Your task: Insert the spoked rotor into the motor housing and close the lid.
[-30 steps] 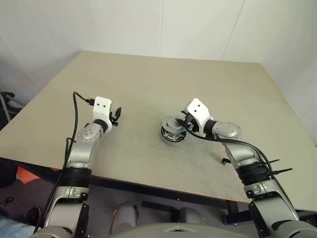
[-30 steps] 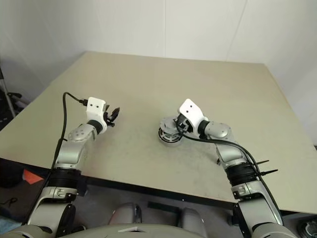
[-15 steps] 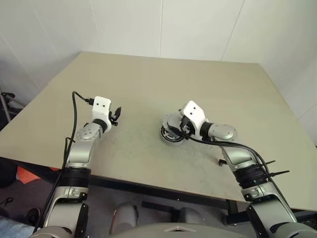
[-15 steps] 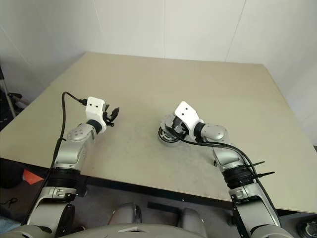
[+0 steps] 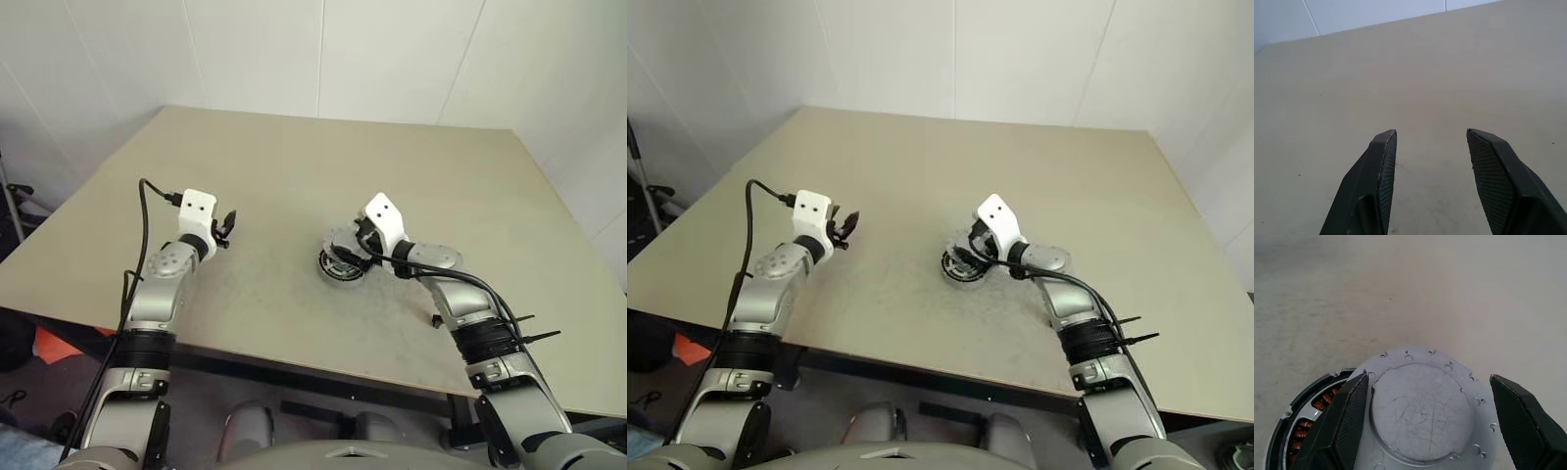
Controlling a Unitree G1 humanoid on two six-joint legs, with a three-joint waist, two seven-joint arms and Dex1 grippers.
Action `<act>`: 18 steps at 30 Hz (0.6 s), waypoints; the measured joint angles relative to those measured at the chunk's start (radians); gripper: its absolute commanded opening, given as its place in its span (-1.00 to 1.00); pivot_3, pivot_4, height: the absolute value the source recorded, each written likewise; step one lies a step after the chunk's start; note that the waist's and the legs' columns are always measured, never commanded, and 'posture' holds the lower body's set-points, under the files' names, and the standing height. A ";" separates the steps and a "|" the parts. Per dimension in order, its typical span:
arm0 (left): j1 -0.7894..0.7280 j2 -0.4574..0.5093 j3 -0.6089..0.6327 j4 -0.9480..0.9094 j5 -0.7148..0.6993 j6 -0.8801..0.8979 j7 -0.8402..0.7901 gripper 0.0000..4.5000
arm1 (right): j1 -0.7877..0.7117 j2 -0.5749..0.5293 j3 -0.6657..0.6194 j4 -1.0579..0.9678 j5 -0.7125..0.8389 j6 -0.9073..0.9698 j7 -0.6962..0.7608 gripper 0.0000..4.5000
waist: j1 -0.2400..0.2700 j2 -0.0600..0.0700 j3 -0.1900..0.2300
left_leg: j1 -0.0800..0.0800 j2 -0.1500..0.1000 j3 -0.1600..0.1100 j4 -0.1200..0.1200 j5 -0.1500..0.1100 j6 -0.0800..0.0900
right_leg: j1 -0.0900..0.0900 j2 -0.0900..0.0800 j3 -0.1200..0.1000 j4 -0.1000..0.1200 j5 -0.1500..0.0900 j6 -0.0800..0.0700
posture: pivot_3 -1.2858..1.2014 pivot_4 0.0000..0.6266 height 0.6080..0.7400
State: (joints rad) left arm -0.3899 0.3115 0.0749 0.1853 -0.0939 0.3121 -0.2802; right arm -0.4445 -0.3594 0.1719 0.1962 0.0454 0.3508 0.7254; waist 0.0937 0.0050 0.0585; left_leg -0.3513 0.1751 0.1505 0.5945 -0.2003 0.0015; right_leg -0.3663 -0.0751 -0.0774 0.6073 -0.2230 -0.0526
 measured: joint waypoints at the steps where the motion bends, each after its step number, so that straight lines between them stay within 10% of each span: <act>1: 0.000 0.000 -0.001 0.000 0.000 0.000 -0.002 0.07 | 0.008 -0.007 0.003 -0.018 0.002 0.011 0.013 0.99 | 0.000 0.000 0.000 | 0.000 0.000 0.000 0.000 0.000 0.000 | 0.000 0.000 0.000 0.000 0.000 0.000 | 0.03 -1.00 1.00; 13: 0.001 -0.004 -0.019 -0.008 0.001 0.001 -0.012 0.07 | 0.024 -0.028 0.010 -0.076 0.012 0.076 0.039 0.99 | 0.001 0.000 0.000 | 0.000 0.000 0.000 -0.003 0.000 0.000 | -0.001 0.000 0.000 -0.002 -0.001 0.001 | 0.03 -1.00 1.00; 18: 0.002 -0.003 -0.021 -0.011 0.001 0.001 -0.012 0.07 | 0.009 -0.022 0.007 -0.056 0.016 0.089 0.033 0.38 | 0.000 0.000 0.000 | 0.001 -0.001 0.000 -0.004 0.000 -0.001 | -0.001 0.000 0.000 -0.002 -0.001 0.001 | 0.03 -1.00 1.00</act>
State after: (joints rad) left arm -0.3884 0.3081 0.0543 0.1742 -0.0931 0.3133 -0.2922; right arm -0.4353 -0.3811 0.1792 0.1407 0.0619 0.4399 0.7582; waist 0.0936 0.0050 0.0585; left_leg -0.3506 0.1744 0.1506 0.5901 -0.1999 0.0008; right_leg -0.3669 -0.0751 -0.0773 0.6055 -0.2240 -0.0518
